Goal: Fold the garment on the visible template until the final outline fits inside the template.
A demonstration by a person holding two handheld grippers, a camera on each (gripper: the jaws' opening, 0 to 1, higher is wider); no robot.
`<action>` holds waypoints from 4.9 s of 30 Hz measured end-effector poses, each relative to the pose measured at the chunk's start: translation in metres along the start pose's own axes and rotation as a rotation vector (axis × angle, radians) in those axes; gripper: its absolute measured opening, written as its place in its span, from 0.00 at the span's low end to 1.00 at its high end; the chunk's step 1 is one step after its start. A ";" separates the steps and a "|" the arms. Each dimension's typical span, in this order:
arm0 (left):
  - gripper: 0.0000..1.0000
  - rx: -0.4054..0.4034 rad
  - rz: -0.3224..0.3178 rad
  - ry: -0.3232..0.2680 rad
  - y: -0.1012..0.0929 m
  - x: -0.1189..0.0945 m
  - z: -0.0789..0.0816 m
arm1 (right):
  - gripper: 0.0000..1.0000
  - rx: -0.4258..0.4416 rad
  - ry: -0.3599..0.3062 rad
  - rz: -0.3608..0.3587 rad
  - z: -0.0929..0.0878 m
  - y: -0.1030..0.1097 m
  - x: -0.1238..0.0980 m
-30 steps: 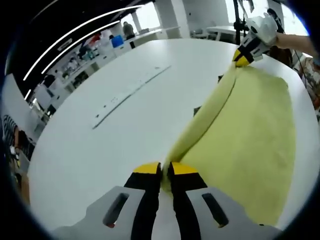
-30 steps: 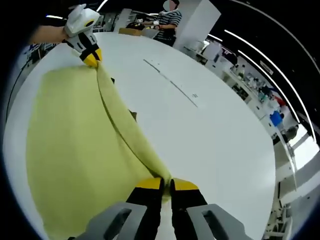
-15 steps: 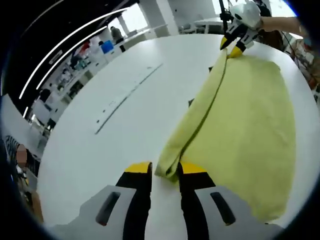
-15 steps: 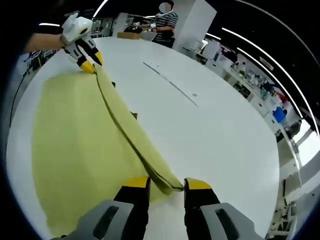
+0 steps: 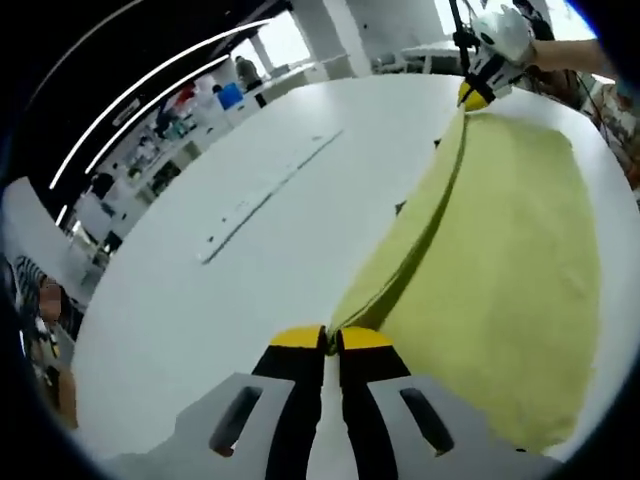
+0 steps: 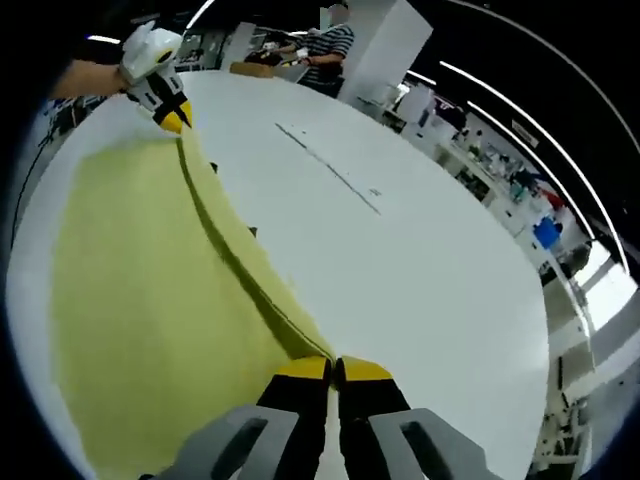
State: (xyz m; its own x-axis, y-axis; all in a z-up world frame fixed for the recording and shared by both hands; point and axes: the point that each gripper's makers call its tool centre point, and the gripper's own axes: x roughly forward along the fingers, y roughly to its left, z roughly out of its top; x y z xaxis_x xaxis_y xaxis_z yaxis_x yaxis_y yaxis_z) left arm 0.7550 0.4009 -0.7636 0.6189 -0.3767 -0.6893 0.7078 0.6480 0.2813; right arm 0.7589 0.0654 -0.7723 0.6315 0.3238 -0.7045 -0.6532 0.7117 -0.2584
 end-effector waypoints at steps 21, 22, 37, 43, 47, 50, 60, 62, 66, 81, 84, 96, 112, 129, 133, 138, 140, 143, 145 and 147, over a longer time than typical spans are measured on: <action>0.18 -0.315 0.108 -0.104 0.027 -0.017 0.009 | 0.30 0.370 -0.028 -0.018 0.002 -0.008 -0.013; 0.20 -0.319 0.099 -0.114 0.026 -0.019 0.011 | 0.32 0.376 -0.027 -0.011 0.002 -0.006 -0.015; 0.50 -0.319 -0.055 -0.232 -0.018 -0.068 0.026 | 0.64 0.400 -0.053 0.108 0.007 0.038 -0.064; 0.57 -0.305 -0.093 -0.244 -0.037 -0.085 0.022 | 0.66 0.389 -0.060 0.151 0.005 0.058 -0.086; 0.60 -0.291 -0.109 -0.240 -0.050 -0.095 0.016 | 0.66 0.389 -0.059 0.167 -0.001 0.070 -0.099; 0.62 -0.288 -0.118 -0.237 -0.060 -0.102 0.010 | 0.64 0.386 -0.056 0.173 -0.007 0.079 -0.108; 0.57 -0.283 -0.115 -0.252 -0.080 -0.121 -0.009 | 0.62 0.403 -0.038 0.199 -0.031 0.104 -0.126; 0.56 -0.283 -0.115 -0.245 -0.085 -0.123 -0.014 | 0.61 0.406 -0.038 0.201 -0.034 0.109 -0.129; 0.52 -0.284 -0.117 -0.226 -0.093 -0.122 -0.027 | 0.58 0.405 -0.033 0.208 -0.040 0.118 -0.132; 0.31 -0.402 -0.143 -0.176 -0.115 -0.117 -0.057 | 0.24 0.507 -0.018 0.198 -0.068 0.135 -0.124; 0.25 -0.442 -0.144 -0.177 -0.117 -0.117 -0.059 | 0.16 0.537 -0.040 0.186 -0.069 0.135 -0.123; 0.08 -0.521 -0.176 -0.184 -0.123 -0.112 -0.063 | 0.04 0.621 -0.063 0.158 -0.071 0.135 -0.117; 0.00 -0.509 -0.159 -0.184 -0.119 -0.117 -0.066 | 0.00 0.572 -0.072 0.118 -0.074 0.126 -0.124; 0.00 -0.460 -0.168 -0.134 -0.127 -0.118 -0.078 | 0.00 0.443 -0.019 0.128 -0.084 0.130 -0.128; 0.00 -0.458 -0.172 -0.127 -0.131 -0.121 -0.081 | 0.00 0.410 -0.014 0.134 -0.086 0.133 -0.131; 0.00 -0.450 -0.179 -0.116 -0.137 -0.124 -0.085 | 0.00 0.380 -0.008 0.138 -0.088 0.136 -0.136; 0.00 -0.451 -0.182 -0.112 -0.141 -0.126 -0.086 | 0.00 0.366 -0.005 0.139 -0.089 0.137 -0.138; 0.00 -0.441 -0.188 -0.098 -0.146 -0.128 -0.088 | 0.00 0.354 -0.002 0.140 -0.092 0.139 -0.141; 0.00 -0.431 -0.192 -0.095 -0.148 -0.130 -0.089 | 0.00 0.348 0.000 0.142 -0.094 0.140 -0.142; 0.00 -0.430 -0.194 -0.093 -0.150 -0.131 -0.090 | 0.00 0.348 -0.001 0.142 -0.094 0.141 -0.144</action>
State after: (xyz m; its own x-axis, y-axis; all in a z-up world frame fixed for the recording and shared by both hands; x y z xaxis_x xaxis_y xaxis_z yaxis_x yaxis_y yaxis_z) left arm 0.5371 0.4130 -0.7751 0.5310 -0.5627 -0.6335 0.6204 0.7674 -0.1617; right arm 0.5366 0.0608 -0.7699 0.5452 0.4352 -0.7165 -0.5533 0.8289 0.0824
